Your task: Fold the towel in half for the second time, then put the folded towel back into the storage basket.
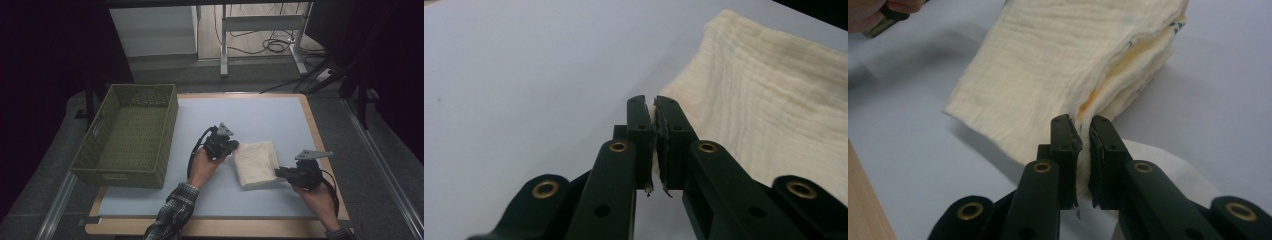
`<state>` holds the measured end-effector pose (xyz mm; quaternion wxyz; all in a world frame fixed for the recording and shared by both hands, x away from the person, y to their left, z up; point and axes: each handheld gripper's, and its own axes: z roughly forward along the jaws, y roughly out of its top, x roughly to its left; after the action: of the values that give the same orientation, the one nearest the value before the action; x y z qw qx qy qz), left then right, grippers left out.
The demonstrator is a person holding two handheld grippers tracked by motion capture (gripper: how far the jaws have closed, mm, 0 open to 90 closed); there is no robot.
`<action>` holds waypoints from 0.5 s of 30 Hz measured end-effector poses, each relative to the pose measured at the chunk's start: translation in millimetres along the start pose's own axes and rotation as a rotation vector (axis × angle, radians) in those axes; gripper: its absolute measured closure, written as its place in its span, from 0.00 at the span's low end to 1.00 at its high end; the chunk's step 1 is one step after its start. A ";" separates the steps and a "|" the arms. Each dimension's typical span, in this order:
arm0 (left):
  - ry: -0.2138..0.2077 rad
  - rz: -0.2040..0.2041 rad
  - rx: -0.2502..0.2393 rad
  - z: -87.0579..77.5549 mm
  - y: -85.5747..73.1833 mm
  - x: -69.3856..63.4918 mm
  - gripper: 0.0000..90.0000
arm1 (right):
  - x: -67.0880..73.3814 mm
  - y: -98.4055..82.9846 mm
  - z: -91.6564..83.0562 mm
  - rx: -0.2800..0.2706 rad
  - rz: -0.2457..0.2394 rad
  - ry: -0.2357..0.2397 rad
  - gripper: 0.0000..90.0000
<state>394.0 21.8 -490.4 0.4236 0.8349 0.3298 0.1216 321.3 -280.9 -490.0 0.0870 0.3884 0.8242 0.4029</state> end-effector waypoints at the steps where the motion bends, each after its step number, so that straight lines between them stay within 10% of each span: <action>1: 0.003 -0.003 -0.002 -2.5 0.1 1.1 0.95 | 1.3 1.3 0.6 -0.001 -0.003 0.002 0.91; 15: 0.045 -0.002 -0.011 -28.1 1.0 13.3 0.95 | 18.2 22.2 10.0 -0.017 -0.049 0.030 0.91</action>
<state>390.9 47.8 -473.5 0.4206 0.8294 0.3393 0.1417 326.1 -253.7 -477.3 0.0875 0.3611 0.8314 0.4133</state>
